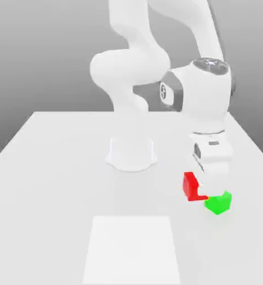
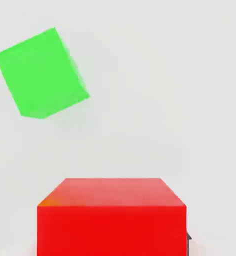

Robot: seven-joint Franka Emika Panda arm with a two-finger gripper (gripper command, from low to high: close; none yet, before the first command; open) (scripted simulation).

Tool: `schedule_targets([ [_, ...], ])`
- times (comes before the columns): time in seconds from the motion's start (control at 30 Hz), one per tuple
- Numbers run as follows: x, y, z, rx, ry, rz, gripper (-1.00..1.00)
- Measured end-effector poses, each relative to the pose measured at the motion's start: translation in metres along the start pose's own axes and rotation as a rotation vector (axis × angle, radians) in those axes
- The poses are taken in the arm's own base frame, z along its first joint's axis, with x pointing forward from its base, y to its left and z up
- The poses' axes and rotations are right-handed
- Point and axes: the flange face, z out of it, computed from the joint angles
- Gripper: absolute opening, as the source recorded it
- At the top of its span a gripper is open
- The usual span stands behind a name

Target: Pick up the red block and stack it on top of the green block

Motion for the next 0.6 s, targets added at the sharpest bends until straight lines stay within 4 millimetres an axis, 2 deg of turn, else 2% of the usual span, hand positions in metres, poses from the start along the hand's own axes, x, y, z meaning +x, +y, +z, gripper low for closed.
schedule_targets([
  [0.23, 0.028, -0.066, -0.008, -0.014, -0.011, -0.531, -1.0],
  [0.3, 0.032, -0.074, 0.001, -0.016, -0.012, -0.595, -1.0],
  [0.47, 0.033, -0.075, 0.043, -0.016, -0.012, -0.616, -1.0],
  [0.5, 0.032, -0.075, 0.052, -0.017, -0.013, -0.616, 1.0],
  [0.6, 0.032, -0.074, 0.052, -0.017, -0.013, -0.613, 1.0],
])
